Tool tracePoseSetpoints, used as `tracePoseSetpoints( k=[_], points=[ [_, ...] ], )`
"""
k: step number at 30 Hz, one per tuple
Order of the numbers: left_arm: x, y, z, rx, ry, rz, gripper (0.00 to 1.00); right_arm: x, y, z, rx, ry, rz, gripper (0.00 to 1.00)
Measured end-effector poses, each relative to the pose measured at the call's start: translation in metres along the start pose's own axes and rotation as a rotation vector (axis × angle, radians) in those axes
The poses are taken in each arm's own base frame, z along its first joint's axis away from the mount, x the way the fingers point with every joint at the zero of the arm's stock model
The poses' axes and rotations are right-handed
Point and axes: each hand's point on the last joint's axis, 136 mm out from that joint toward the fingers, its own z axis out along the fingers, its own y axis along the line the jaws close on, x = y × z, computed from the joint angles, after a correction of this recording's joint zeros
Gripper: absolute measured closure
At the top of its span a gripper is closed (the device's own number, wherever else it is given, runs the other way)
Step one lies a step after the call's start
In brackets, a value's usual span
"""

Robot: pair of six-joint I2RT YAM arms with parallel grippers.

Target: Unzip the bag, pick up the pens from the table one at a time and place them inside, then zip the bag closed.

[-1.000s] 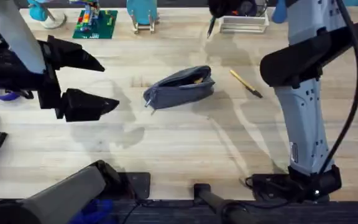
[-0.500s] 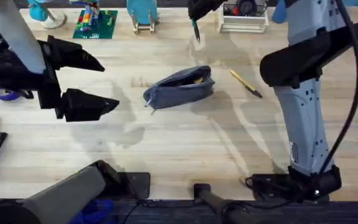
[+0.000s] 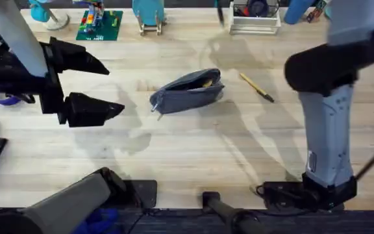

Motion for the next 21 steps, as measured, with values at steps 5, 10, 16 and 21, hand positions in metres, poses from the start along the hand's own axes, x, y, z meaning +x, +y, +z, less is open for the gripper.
tracePoseSetpoints(
  k=[5,10,16,21],
  points=[
    [0.0,0.0,0.0,0.0,0.0,0.0,0.006,-0.009,0.011,-0.059,0.021,-0.106,-0.019,0.97],
    [0.0,0.0,0.0,0.0,0.0,0.0,0.006,0.01,0.013,-0.072,0.032,-0.042,-0.003,0.97],
    [0.0,0.0,0.0,0.0,0.0,0.001,0.005,0.045,0.009,-0.059,0.041,0.113,0.009,0.97],
    [0.0,0.0,0.0,0.0,0.0,0.0,0.006,0.072,0.009,-0.062,0.05,0.196,-0.021,0.968]
  ],
)
